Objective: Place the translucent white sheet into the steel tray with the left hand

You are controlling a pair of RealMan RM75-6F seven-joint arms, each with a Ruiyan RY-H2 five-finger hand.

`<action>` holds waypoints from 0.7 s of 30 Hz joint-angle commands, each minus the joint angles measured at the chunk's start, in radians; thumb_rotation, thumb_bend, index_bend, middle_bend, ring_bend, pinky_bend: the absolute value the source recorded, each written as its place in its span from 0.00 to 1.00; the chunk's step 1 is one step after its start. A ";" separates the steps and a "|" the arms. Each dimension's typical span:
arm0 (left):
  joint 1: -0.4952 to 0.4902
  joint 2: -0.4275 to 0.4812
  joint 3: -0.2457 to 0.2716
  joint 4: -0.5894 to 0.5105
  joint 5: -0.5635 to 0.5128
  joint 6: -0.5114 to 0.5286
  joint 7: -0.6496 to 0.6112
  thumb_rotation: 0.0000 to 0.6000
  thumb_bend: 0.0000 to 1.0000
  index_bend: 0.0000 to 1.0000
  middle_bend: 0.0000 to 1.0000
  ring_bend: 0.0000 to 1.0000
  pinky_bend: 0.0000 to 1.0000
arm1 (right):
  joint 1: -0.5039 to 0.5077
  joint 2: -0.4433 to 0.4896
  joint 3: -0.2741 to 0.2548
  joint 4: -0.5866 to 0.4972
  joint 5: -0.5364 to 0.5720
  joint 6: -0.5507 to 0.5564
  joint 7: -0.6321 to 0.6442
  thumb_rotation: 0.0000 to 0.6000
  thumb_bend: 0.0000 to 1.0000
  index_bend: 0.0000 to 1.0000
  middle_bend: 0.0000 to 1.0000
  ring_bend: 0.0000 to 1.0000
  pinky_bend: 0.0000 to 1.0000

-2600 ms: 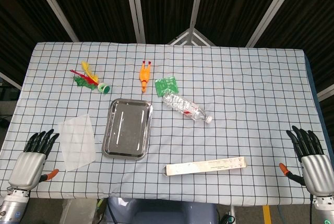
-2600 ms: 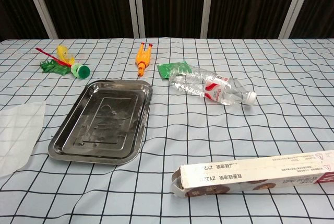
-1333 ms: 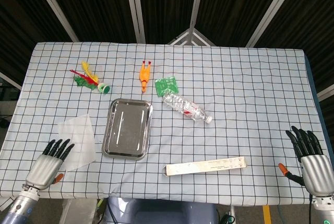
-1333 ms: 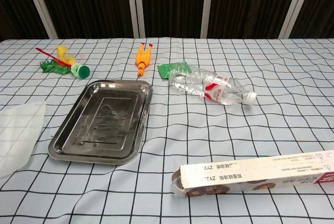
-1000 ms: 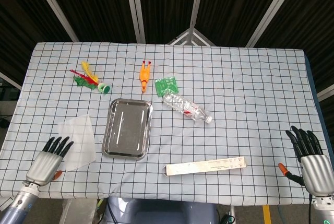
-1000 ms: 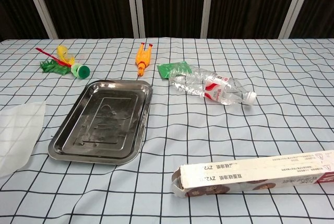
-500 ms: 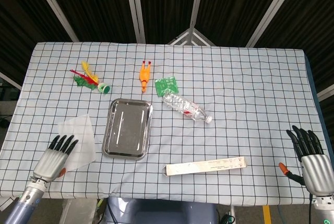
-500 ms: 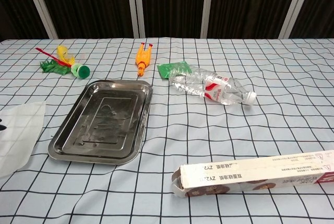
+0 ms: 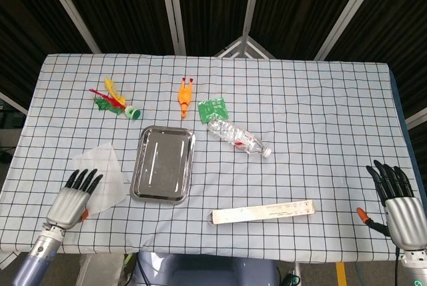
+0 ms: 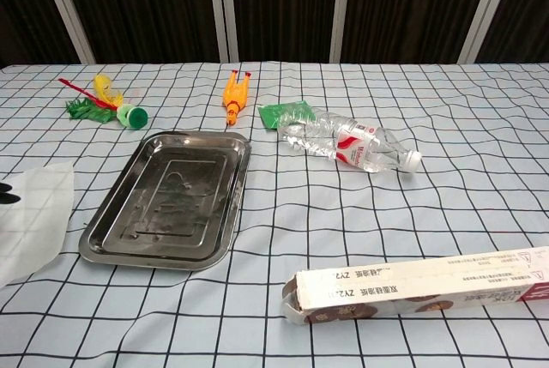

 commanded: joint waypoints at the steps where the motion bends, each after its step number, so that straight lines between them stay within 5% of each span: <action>1: -0.005 -0.011 -0.005 0.009 -0.003 -0.002 0.000 1.00 0.33 0.00 0.00 0.00 0.00 | 0.000 0.000 0.000 0.000 0.001 -0.001 0.000 1.00 0.29 0.00 0.00 0.00 0.00; 8: -0.018 -0.048 -0.018 0.045 -0.017 -0.013 -0.010 1.00 0.37 0.02 0.00 0.00 0.00 | -0.001 0.001 0.000 0.000 0.001 0.000 0.001 1.00 0.29 0.00 0.00 0.00 0.00; 15: -0.028 -0.081 -0.030 0.076 -0.019 -0.004 -0.036 1.00 0.40 0.37 0.00 0.00 0.00 | -0.001 0.002 0.000 -0.001 0.004 -0.002 0.003 1.00 0.29 0.00 0.00 0.00 0.00; 21: -0.035 -0.099 -0.036 0.094 -0.014 0.011 -0.064 1.00 0.40 0.46 0.00 0.00 0.00 | -0.001 0.003 -0.001 -0.002 0.003 -0.003 0.004 1.00 0.29 0.00 0.00 0.00 0.00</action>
